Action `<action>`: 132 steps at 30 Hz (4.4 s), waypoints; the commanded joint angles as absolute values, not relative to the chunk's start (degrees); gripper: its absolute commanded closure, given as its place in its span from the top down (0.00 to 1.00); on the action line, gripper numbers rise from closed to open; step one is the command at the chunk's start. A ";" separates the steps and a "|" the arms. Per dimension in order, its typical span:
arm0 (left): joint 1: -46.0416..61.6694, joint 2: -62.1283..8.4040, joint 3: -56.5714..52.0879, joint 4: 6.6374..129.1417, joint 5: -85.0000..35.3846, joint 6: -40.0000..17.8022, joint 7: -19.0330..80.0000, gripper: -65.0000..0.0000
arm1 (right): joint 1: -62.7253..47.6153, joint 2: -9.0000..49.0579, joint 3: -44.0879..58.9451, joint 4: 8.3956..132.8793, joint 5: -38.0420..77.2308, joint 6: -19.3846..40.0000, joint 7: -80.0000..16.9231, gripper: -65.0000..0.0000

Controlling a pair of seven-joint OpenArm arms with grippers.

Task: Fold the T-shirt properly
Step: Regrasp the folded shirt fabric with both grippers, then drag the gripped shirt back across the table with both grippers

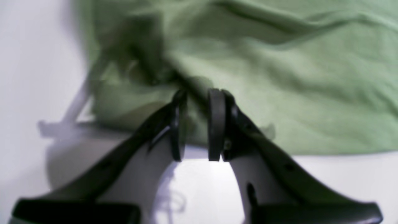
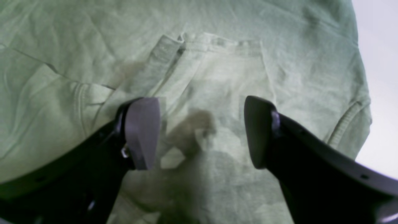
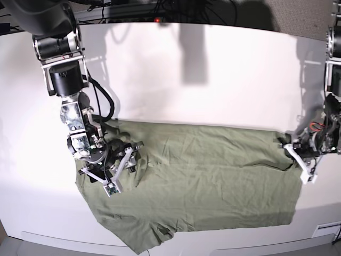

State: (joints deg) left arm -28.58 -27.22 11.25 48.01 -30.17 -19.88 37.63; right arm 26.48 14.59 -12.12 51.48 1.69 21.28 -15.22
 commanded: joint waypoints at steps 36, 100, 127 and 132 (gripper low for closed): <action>-44.10 -21.91 10.92 30.79 -0.86 -18.44 7.18 0.08 | 28.08 14.81 -11.79 52.56 2.17 21.04 -18.31 0.64; 5.56 -22.85 7.42 62.83 -13.52 -18.46 32.12 0.08 | -8.80 23.70 -1.08 77.45 6.44 24.58 -24.05 0.64; 31.31 -16.34 -5.21 83.72 -16.51 -18.50 33.01 0.08 | -29.39 23.66 -0.95 86.89 4.71 22.39 -25.52 0.64; 32.99 -16.32 -5.23 83.72 -16.53 -18.48 33.61 0.08 | -32.53 23.64 0.51 86.89 2.98 21.02 -25.58 0.64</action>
